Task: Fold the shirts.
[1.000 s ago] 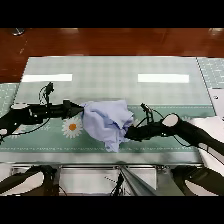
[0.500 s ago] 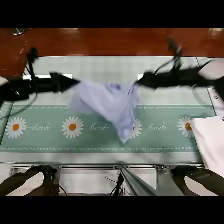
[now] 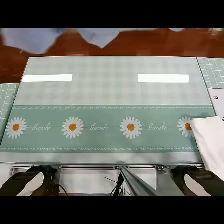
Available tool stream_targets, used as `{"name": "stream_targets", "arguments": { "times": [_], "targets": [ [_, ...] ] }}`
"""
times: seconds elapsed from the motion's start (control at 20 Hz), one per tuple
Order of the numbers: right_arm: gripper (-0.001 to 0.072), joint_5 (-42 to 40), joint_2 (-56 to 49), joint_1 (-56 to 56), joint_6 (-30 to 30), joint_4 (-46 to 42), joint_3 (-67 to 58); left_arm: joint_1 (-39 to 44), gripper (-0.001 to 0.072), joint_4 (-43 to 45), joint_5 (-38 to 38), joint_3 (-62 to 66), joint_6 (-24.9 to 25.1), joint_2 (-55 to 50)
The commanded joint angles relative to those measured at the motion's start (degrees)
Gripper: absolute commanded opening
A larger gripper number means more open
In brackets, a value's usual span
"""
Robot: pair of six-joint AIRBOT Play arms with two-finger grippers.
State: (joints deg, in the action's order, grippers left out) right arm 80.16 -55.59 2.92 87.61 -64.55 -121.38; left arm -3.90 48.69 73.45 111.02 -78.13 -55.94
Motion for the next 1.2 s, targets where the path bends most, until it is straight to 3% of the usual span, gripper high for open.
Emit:
{"name": "stream_targets", "arguments": {
  "times": [0.0,0.2,0.45,0.55,0.75,1.0,1.15],
  "targets": [
    [0.0020,5.2,8.3,-0.3,-0.8,-6.3,0.4,0.0,0.0032,8.2,8.4,3.3,-2.6,7.7],
    [0.0020,10.1,16.7,-0.3,0.3,-9.8,10.8,0.0,0.0032,8.1,17.4,-10.0,-5.2,17.7],
    [0.0020,11.6,20.6,-0.3,1.6,-10.1,33.4,0.0,0.0033,8.1,14.7,-45.5,-2.8,29.6],
    [0.0020,5.7,20.2,-0.3,1.7,-10.0,43.9,0.0,0.0032,6.3,9.9,-60.4,-1.2,31.4],
    [0.0020,-6.3,11.2,-0.3,1.8,-8.4,55.5,1.2,0.0032,-4.9,-7.9,-80.5,5.0,27.9],
    [0.0020,-17.0,-9.0,-0.3,0.7,2.1,52.9,11.1,0.0033,-6.3,-25.8,-83.4,7.2,12.4],
    [0.0024,-18.3,-18.5,-0.4,2.1,5.8,48.1,13.8,0.0034,-8.0,-28.3,-81.5,7.0,3.0]
  ]
}}
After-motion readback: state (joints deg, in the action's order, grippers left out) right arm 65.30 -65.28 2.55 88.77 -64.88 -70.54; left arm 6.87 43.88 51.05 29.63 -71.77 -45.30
